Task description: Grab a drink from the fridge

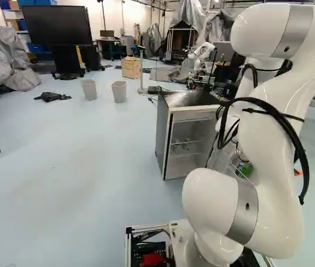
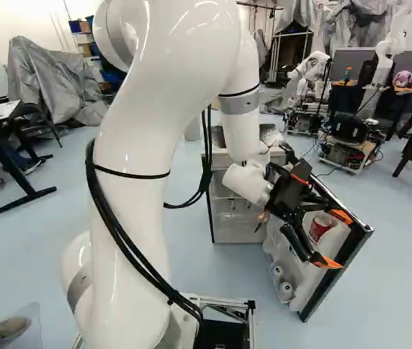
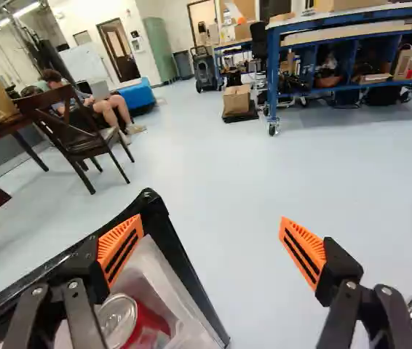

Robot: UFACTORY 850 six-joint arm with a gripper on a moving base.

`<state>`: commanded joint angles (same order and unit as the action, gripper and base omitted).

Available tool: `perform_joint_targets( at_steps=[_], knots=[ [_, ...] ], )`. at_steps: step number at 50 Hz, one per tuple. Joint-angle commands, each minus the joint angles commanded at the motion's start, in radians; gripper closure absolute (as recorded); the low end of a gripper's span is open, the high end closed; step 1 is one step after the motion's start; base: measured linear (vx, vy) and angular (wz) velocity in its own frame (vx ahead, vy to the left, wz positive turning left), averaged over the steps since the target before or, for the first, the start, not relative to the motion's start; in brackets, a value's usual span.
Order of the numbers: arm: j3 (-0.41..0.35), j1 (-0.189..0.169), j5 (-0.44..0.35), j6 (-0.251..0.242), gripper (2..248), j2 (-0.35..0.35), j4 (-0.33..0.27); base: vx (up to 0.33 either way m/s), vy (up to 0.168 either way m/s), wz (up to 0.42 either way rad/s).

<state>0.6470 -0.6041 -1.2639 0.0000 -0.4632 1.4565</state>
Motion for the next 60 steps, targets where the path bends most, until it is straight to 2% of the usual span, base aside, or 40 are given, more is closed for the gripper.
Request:
perform_joint_targets(
  at_steps=[19, 60],
  knots=[
    [-0.132, 0.040, -0.005, 0.000, 3, 0.082, -0.163, 0.000, 0.000, 0.000],
    [-0.405, 0.157, -0.049, 0.000, 3, 0.282, -0.591, 0.000, 0.000, 0.000]
  ],
)
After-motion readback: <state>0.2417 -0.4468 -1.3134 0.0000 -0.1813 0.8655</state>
